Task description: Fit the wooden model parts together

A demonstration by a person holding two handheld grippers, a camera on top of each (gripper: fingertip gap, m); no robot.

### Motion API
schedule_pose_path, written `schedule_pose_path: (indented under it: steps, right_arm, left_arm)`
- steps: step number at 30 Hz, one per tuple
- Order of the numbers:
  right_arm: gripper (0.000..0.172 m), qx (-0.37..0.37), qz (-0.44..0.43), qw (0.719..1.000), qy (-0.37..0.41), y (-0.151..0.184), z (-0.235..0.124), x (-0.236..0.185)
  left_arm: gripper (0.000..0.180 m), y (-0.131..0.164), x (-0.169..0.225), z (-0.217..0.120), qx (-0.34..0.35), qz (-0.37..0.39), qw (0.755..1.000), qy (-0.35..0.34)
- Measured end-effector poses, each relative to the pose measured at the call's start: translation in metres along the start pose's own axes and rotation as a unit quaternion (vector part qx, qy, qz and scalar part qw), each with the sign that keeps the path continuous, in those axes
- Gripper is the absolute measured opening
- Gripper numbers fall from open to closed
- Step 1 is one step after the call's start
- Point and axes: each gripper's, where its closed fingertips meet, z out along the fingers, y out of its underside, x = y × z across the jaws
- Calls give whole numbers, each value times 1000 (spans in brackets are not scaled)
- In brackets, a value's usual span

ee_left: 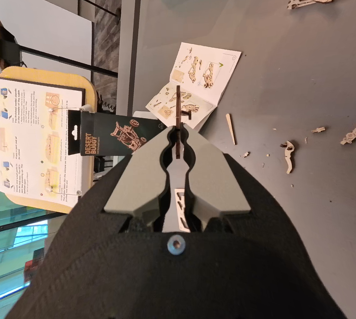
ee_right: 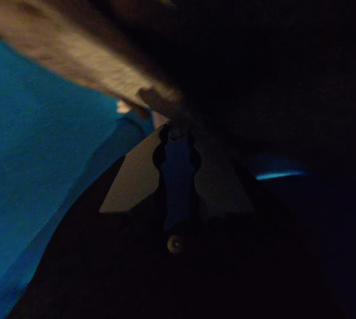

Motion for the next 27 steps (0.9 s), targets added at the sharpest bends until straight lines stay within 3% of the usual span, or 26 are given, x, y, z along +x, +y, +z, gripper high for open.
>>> schedule_pose_path:
  steps: [2, 6, 11, 16, 19, 21, 25, 27]
  right_arm:
    - [16, 6, -4, 999, -39, -4, -30, -14]
    - [16, 85, -38, 989, -119, -27, -116, -64]
    - [17, 208, -132, 952, -180, -47, -205, -132]
    - [16, 295, -163, 906, -258, -41, -280, -158]
    - [16, 335, -199, 880, -272, -22, -333, -182]
    - [17, 336, -270, 853, -295, 9, -366, -213]
    - [17, 283, -404, 758, -427, 100, -444, -295]
    - [17, 279, -469, 716, -436, 120, -486, -340]
  left_arm:
    - [2, 2, 0, 0, 5, -11, 1000, -4]
    - [2, 5, 1, -2, 21, -30, 999, -14]
    - [2, 5, -2, -17, 35, -39, 998, -32]
    - [2, 16, -1, -28, 50, -75, 995, -44]
    - [2, 22, -1, -34, 54, -86, 993, -53]
    - [2, 29, -2, -37, 54, -103, 992, -56]
    - [1, 43, -9, -50, 56, -134, 987, -75]
    - [1, 51, -7, -56, 53, -149, 985, -75]
